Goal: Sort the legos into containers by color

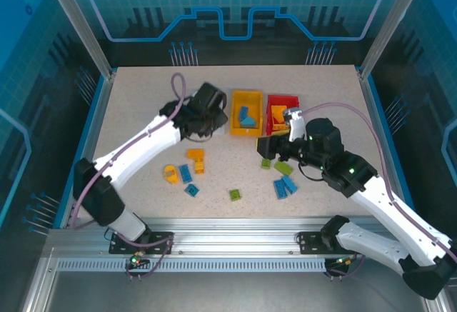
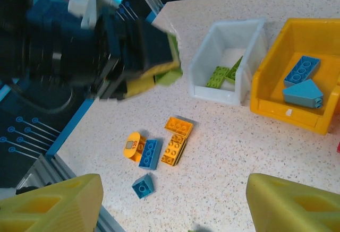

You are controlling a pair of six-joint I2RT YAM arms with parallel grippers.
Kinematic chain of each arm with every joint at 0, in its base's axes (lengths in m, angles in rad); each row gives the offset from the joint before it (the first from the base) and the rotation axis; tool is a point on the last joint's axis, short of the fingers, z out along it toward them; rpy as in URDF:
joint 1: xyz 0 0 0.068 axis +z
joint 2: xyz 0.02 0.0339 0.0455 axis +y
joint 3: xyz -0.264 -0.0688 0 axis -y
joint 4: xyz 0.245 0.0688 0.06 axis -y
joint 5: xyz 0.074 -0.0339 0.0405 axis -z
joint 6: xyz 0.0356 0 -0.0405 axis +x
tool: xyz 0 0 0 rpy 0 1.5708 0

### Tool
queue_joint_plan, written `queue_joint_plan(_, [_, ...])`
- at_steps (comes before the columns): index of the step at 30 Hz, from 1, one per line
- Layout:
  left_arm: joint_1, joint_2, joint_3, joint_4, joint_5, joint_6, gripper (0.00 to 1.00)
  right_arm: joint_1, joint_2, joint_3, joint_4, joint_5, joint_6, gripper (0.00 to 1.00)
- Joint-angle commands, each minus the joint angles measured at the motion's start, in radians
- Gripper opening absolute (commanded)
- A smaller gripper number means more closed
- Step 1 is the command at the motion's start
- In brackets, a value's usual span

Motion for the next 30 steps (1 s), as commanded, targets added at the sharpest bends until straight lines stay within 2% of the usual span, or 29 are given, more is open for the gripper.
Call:
queue_joint_plan(1, [0.067, 0.144, 0.151, -0.135, 0.013, 0.297, 0.40, -0.020, 0.046, 0.054, 0.051, -0.026, 0.020, 0.72])
queue_joint_plan(8, [0.180, 0.465, 0.458, -0.273, -0.022, 0.483, 0.42, -0.034, 0.123, 0.067, 0.084, -0.047, 0.043, 0.72])
queue_joint_plan(16, [0.226, 0.659, 0.591, -0.301, -0.021, 0.539, 0.46, -0.040, 0.135, 0.043, 0.094, -0.050, 0.058, 0.72])
queue_joint_plan(22, [0.221, 0.656, 0.581, -0.290, 0.021, 0.528, 0.61, -0.041, 0.131, 0.016, 0.078, -0.040, 0.058, 0.73])
queue_joint_plan(26, [0.200, 0.577, 0.554, -0.285, 0.024, 0.523, 0.63, -0.035, 0.137, 0.000, 0.049, -0.016, 0.046, 0.73])
queue_joint_plan(30, [0.182, 0.444, 0.505, -0.293, 0.002, 0.496, 0.63, 0.052, 0.207, 0.019, 0.015, 0.077, -0.009, 0.73])
